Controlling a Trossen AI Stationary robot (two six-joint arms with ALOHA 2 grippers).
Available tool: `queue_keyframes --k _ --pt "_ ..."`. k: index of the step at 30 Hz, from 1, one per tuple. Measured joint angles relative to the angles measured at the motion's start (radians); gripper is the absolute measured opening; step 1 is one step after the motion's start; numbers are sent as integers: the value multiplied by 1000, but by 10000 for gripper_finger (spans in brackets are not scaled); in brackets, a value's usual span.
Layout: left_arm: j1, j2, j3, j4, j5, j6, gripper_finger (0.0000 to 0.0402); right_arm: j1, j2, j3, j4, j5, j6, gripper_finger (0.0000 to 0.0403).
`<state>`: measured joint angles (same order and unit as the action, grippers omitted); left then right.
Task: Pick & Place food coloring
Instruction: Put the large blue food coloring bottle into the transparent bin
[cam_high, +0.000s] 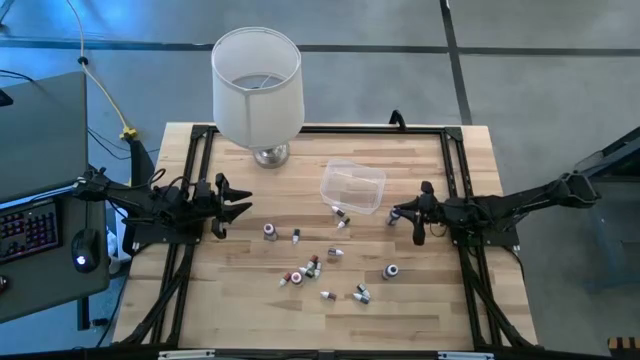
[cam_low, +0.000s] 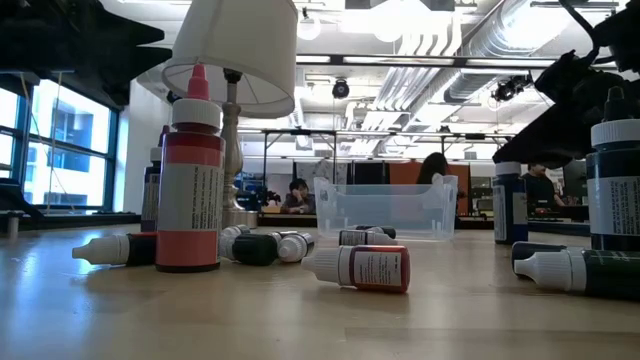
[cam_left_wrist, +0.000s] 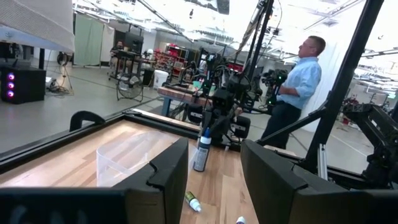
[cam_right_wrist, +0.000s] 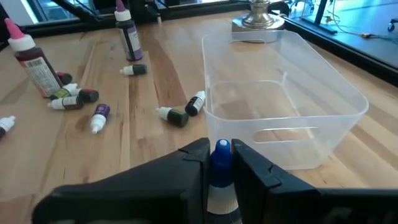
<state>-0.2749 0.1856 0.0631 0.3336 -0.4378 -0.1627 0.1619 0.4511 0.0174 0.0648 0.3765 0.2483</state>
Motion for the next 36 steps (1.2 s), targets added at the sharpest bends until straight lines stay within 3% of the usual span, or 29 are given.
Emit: queue_keyframes --k 5,12,17,22,27,30,36 --pt "0 0 0 0 0 0 147 0 2 -4 76 -10 20 38" --pt "0 0 0 0 -1 0 147 2 1 1 510 -7 -157 41" --pt "0 0 0 11 -17 0 147 -13 28 88 587 120 -300 39" --pt "0 0 0 9 -108 0 147 -76 198 207 516 143 -318 39" --pt "0 0 0 9 -176 0 147 -168 435 245 464 298 -262 42" --pt "0 0 0 8 -174 0 147 -221 554 246 506 294 -161 39" --pt "0 0 0 6 -167 0 147 -296 730 246 603 246 -117 44"
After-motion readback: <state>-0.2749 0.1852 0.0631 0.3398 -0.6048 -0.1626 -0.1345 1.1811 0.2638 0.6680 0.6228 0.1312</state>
